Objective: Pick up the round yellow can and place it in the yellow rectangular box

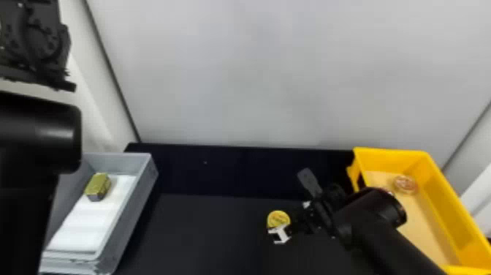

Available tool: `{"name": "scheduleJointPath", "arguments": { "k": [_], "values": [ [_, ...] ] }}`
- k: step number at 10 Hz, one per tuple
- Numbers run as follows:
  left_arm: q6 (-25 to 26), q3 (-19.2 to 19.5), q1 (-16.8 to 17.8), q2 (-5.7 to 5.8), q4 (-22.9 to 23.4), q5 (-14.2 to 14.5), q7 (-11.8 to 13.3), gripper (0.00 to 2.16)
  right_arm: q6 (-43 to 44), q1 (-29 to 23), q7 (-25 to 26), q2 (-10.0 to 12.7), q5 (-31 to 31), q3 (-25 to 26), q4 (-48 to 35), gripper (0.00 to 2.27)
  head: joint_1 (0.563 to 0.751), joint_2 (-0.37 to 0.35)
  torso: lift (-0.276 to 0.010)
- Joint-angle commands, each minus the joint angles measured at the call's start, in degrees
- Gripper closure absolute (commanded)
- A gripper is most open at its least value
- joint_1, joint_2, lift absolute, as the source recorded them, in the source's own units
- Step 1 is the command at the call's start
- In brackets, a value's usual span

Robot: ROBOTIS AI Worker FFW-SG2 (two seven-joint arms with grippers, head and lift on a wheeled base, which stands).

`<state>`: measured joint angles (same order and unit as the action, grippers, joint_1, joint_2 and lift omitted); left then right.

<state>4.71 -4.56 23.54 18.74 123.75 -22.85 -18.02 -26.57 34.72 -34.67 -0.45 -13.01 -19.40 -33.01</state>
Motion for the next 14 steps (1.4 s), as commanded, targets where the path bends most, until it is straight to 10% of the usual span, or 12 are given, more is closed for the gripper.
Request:
{"name": "scheduleJointPath", "arguments": {
  "k": [1, 6, 10, 14],
  "values": [
    [0.04, -0.01, 0.02, -0.01, 0.0, 0.0, 0.0, 0.11, 0.37, 0.0, 0.11, 0.01, 0.0, 0.05, -0.3, 0.4, 0.663, 0.054, -0.01],
    [2.59, 0.69, -1.3, 0.7, 2.11, 0.0, 0.7, 0.11, -7.02, -5.71, -3.59, -2.01, -2.73, 1.28, -13.74, 0.58, 0.663, 0.054, -0.01],
    [5.22, 1.75, -3.06, 1.22, 4.05, 0.0, 1.14, 0.11, -21.97, -18.19, -11.06, -9.48, -8.36, 5.24, -45.3, 0.58, 0.663, 0.054, -0.01],
    [6.89, 2.01, -3.67, 1.31, 4.93, 0.0, 1.67, 0.11, -30.67, -22.41, -18.45, -13.26, -17.68, 12.45, -59.53, 0.58, 0.663, 0.054, -0.01]
  ]
}}
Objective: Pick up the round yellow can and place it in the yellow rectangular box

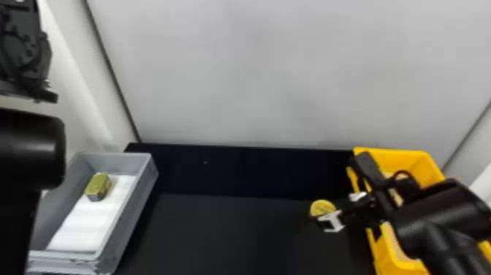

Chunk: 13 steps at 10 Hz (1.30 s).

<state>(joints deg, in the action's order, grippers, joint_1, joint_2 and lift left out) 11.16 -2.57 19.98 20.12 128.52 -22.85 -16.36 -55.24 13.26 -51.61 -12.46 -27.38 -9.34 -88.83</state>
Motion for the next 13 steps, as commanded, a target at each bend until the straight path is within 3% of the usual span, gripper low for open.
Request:
{"name": "scheduleJointPath", "arguments": {
  "k": [1, 3, 9, 13],
  "values": [
    [0.72, 0.11, -0.38, -0.33, 0.32, 0.0, 0.0, 0.11, -2.71, -1.22, -2.2, -1.6, -4.8, 4.68, -5.39, 0.58, 0.663, 0.054, -0.01],
    [1.07, 0.2, -0.65, -0.86, 0.5, 0.0, 0.0, 0.11, -3.06, -1.66, -2.82, -2.39, -7.44, 8.11, -7.5, 0.58, 0.663, 0.054, -0.01],
    [1.68, 0.2, -0.47, -1.03, 1.03, 0.0, 0.44, 0.11, -2.53, -3.77, -2.46, -3.89, -12.19, 18.22, -8.02, 0.58, 0.663, 0.054, -0.01],
    [1.68, 0.46, -0.21, -1.3, 1.29, 0.0, 0.44, 0.11, 2.22, -4.12, -0.35, -3.27, -12.1, 26.57, -0.03, 0.58, 0.663, 0.054, -0.01]
  ]
}}
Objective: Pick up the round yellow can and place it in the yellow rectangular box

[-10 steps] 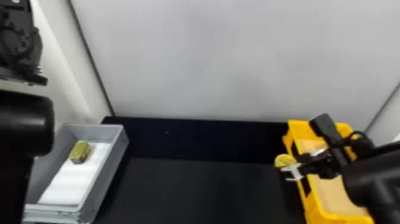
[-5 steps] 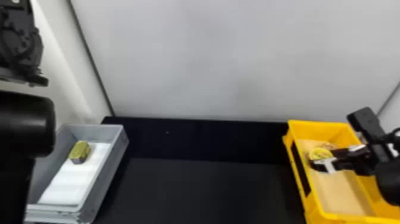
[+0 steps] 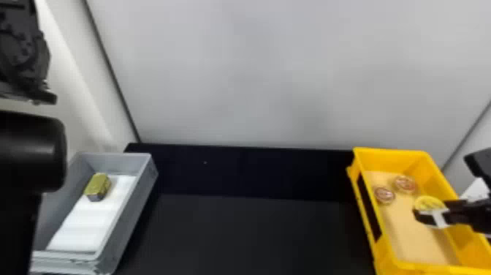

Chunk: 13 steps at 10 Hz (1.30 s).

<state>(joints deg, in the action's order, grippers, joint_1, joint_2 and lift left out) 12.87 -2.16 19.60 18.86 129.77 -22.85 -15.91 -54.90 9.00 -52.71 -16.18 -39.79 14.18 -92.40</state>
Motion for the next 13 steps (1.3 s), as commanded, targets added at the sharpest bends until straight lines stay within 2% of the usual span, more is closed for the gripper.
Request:
{"name": "scheduleJointPath", "arguments": {
  "k": [1, 3, 5, 7, 10, 11, 13],
  "values": [
    [-0.03, -0.04, 0.18, -0.13, 0.04, 0.0, 0.0, 0.11, 3.99, 0.49, 1.88, 0.97, 1.81, 4.89, 6.45, 0.58, 0.663, 0.054, -0.01],
    [-0.03, 0.13, -0.08, -0.31, 0.04, 0.0, 0.0, 0.1, 6.71, 1.81, 6.11, 0.44, 12.27, 6.82, 15.5, 0.58, 0.663, 0.054, -0.01],
    [-0.29, 0.13, -0.17, -0.31, 0.04, 0.0, 0.0, 0.1, 10.49, 3.66, 14.11, 0.0, 26.08, 6.65, 25.17, 0.58, 0.663, 0.054, -0.01],
    [-0.56, 0.05, 0.0, -0.39, -0.14, 0.0, 0.0, 0.1, 13.75, 6.03, 17.54, 0.0, 30.56, 6.29, 31.58, 0.58, 0.663, 0.054, -0.01],
    [-0.73, -0.13, 0.27, -0.48, -0.14, 0.0, 0.0, 0.1, 14.63, 6.73, 19.65, -0.44, 32.23, 5.86, 33.08, 0.58, 0.663, 0.054, -0.01],
    [-0.73, -0.04, 0.35, -0.48, -0.14, 0.0, 0.0, 0.1, 14.36, 6.91, 19.73, -0.61, 32.32, 5.68, 32.73, 0.51, 0.663, 0.054, -0.01],
    [-0.73, -0.04, 0.35, -0.48, -0.14, 0.0, 0.0, 0.09, 12.34, 6.91, 22.81, -0.52, 33.55, 5.15, 30.97, 0.18, 0.663, 0.054, -0.01]
  ]
}}
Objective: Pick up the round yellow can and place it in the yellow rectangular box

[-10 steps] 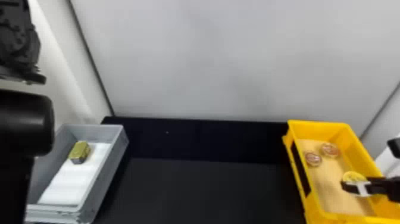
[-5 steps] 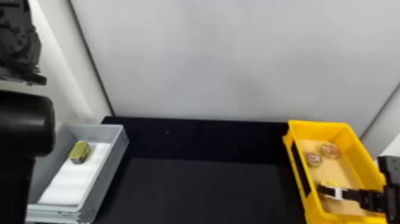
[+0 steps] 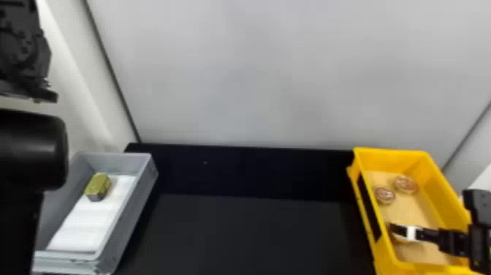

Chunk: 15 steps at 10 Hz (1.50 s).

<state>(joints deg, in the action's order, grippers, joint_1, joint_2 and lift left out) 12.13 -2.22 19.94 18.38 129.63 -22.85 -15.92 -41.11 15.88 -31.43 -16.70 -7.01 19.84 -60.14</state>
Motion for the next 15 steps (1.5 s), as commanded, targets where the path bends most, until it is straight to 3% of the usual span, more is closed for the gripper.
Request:
{"name": "scheduleJointPath", "arguments": {
  "k": [1, 3, 7, 9, 11, 13, 15],
  "values": [
    [-0.08, 0.03, 0.1, -0.09, 0.0, 0.0, 0.0, 0.09, -1.19, 0.29, 0.39, -0.27, 0.85, -0.6, -1.38, 0.03, 0.663, 0.054, -0.01],
    [0.0, 0.11, 0.01, -0.09, 0.0, 0.0, 0.0, 0.09, -2.59, -0.77, 0.04, -0.97, 0.76, -2.27, -7.54, 0.09, 0.663, 0.054, -0.01],
    [0.53, 0.55, -0.96, -0.53, 0.27, 0.0, 0.09, 0.09, -11.92, -3.67, 3.64, -0.62, -5.75, -3.67, -41.11, 0.09, 0.663, 0.054, -0.01],
    [0.97, 0.47, -1.22, -0.79, 0.27, 0.0, 0.18, 0.09, -11.48, -3.58, 13.67, -0.44, -5.92, -5.52, -56.05, 0.11, 0.663, 0.054, -0.01],
    [1.15, 0.55, -1.75, -1.06, 0.27, 0.0, 0.26, 0.09, -5.23, -3.14, 24.22, -0.53, -6.8, -7.54, -65.63, 0.12, 0.663, 0.054, -0.01],
    [1.24, 0.64, -2.01, -1.15, 0.18, 0.0, 0.26, 0.09, 6.9, -2.09, 33.45, -0.27, -11.2, -12.2, -68.97, 0.12, 0.663, 0.054, -0.01],
    [1.41, 0.82, -2.1, -1.23, 0.18, 0.0, 0.18, 0.09, 19.74, 0.82, 38.99, -0.71, -13.4, -13.95, -68.88, 0.13, 0.663, 0.054, -0.01]
  ]
}}
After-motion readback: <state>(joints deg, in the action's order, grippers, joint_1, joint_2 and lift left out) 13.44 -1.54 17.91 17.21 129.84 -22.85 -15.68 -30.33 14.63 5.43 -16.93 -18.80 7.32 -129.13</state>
